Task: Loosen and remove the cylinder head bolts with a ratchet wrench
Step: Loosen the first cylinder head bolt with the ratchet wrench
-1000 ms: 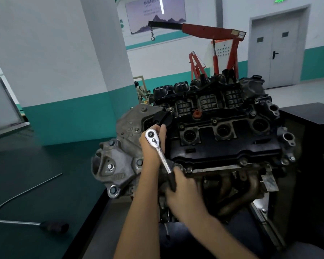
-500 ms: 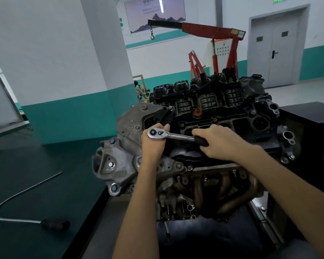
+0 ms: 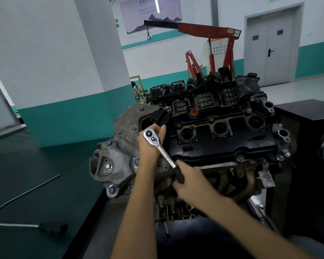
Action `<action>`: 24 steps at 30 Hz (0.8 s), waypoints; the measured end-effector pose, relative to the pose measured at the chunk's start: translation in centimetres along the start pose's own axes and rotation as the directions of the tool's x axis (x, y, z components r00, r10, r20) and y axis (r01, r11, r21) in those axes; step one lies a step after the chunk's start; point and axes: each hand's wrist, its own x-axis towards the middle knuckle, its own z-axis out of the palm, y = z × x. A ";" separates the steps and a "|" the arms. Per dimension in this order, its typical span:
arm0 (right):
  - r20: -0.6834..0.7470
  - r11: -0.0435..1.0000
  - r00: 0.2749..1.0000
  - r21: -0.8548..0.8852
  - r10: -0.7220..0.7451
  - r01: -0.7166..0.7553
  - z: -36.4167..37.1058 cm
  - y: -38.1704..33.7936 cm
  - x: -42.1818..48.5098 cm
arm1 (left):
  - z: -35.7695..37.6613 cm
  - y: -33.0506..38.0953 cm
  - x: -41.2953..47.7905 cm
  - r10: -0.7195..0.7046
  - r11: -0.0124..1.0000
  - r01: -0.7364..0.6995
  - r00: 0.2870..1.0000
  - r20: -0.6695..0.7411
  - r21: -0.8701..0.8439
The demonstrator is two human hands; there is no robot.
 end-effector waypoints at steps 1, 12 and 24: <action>0.039 0.996 0.998 -0.080 -0.045 0.048 -2.2 0.5 0.8 | -0.1 0.0 0.0 0.005 1.000 -0.005 1.000 0.025 0.002; -0.053 0.904 0.993 -0.422 -0.107 0.075 -4.6 0.8 1.7 | 0.4 0.4 -0.2 -0.040 0.998 0.037 0.997 -0.067 -0.049; 0.054 0.989 0.997 -0.137 -0.051 0.058 -2.5 0.6 0.8 | 0.1 -0.2 0.1 0.008 1.000 -0.008 1.000 -0.021 -0.006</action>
